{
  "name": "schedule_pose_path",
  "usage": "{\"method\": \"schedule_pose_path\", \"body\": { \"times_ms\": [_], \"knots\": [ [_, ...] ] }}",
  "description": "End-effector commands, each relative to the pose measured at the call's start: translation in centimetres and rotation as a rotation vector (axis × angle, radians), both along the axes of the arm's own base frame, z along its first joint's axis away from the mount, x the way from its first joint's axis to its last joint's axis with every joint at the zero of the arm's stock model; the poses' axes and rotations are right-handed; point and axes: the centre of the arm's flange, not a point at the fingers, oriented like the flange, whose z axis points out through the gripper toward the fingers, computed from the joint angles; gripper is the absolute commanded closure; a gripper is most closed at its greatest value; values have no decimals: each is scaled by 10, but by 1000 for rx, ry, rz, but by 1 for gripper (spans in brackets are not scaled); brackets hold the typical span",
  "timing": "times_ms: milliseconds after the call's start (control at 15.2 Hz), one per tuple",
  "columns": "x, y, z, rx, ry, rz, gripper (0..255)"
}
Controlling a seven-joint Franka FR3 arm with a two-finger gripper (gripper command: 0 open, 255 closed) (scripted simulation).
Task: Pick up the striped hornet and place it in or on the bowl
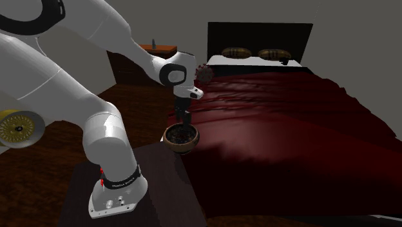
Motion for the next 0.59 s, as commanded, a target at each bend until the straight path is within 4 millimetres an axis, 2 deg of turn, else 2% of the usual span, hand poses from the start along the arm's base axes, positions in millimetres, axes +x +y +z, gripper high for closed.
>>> {"method": "schedule_pose_path", "body": {
  "times_ms": [0,66,528],
  "knots": [
    [4,1,22,-1,2,0,0],
    [6,2,32,-1,2,0,0],
    [6,2,32,-1,2,0,0]
  ]
}}
